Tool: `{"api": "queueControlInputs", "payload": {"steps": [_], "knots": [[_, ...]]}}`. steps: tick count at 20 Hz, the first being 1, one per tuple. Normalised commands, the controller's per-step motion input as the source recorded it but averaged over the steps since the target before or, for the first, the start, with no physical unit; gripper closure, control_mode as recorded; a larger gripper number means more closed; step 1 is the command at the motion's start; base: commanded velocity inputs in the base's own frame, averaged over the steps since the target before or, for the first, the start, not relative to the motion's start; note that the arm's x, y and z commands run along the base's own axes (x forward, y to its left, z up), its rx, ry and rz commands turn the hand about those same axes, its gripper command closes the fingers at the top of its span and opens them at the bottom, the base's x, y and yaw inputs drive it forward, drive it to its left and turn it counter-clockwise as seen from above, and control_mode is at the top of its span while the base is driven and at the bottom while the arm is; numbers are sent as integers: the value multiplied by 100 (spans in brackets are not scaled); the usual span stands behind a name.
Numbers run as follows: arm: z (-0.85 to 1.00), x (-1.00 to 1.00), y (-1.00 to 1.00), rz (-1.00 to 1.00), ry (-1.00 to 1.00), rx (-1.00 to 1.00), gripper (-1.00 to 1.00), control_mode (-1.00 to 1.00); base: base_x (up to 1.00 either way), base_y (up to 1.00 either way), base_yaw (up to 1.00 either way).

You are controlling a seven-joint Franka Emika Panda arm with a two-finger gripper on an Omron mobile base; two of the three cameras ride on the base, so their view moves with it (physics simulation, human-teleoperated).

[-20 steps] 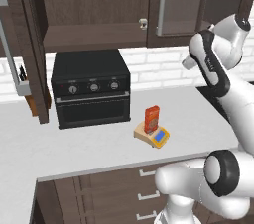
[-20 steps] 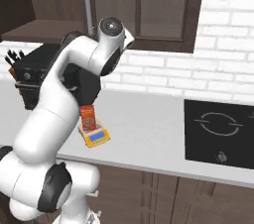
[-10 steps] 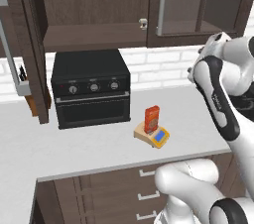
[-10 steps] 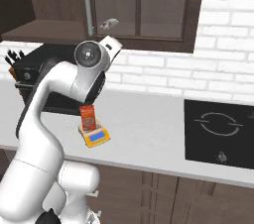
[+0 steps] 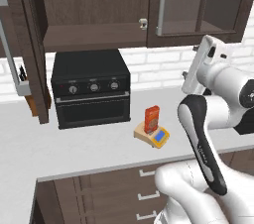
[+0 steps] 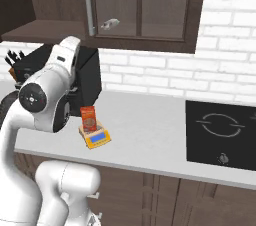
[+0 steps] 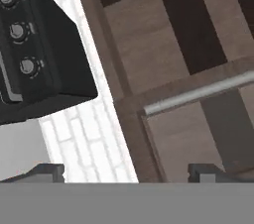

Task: Pick the boxed food and place it on the digital scale for weighing, and close the cabinet.

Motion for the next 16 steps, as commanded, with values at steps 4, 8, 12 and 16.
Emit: {"api": "queueControlInputs", "payload": {"steps": [4,8,12,16], "knots": [[14,-36,89,0,-33,-45,-100,-100,0,0,0],[8,-41,96,0,-30,-49,-100,-100,0,0,0],[5,-48,94,0,-25,-48,-100,-100,0,0,0],[-2,-41,76,0,-7,-37,-100,-100,0,0,0]]}}
